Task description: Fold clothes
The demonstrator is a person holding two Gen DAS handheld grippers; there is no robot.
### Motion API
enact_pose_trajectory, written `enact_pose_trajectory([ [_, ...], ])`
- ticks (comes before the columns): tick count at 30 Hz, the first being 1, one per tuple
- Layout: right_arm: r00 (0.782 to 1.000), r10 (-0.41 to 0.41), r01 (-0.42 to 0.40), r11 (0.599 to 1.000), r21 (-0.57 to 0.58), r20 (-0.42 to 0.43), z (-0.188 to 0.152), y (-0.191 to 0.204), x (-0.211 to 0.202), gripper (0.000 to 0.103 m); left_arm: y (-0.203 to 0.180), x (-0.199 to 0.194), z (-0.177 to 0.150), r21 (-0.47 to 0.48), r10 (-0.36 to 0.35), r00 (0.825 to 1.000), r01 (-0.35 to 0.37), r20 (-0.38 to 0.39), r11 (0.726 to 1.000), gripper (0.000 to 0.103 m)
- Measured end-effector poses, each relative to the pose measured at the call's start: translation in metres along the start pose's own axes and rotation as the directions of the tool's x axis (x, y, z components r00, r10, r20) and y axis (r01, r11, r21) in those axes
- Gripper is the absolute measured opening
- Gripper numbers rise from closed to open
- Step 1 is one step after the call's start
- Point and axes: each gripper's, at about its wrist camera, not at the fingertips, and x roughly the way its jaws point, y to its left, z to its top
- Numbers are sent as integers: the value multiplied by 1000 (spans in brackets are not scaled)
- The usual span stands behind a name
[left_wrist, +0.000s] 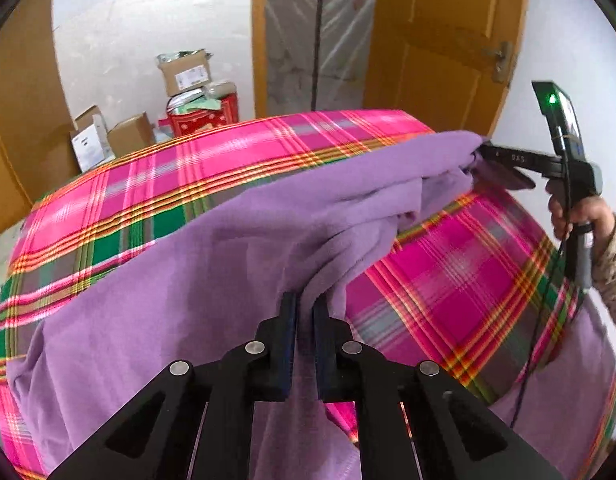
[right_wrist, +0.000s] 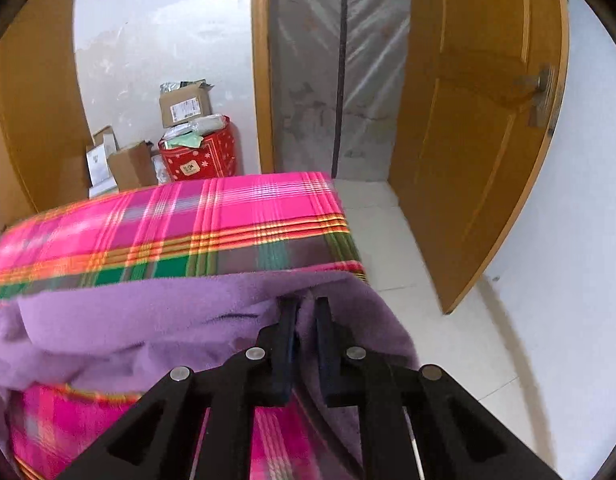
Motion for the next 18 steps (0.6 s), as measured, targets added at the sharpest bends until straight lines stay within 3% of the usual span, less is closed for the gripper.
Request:
enact_pose_trajectory([
  [7, 996, -85, 85, 994, -76, 1, 15, 13, 18, 14, 8, -4, 0, -25, 14, 1000, -14, 24, 1000, 8],
  [13, 1000, 1, -2, 1000, 24, 27, 8, 0, -7, 21, 18, -13, 1, -62, -6, 998, 9, 57, 998, 8],
  [18, 993, 114, -117, 991, 67, 41, -22, -3, -43, 22, 24, -20, 0, -92, -22, 996, 29, 84, 995, 8],
])
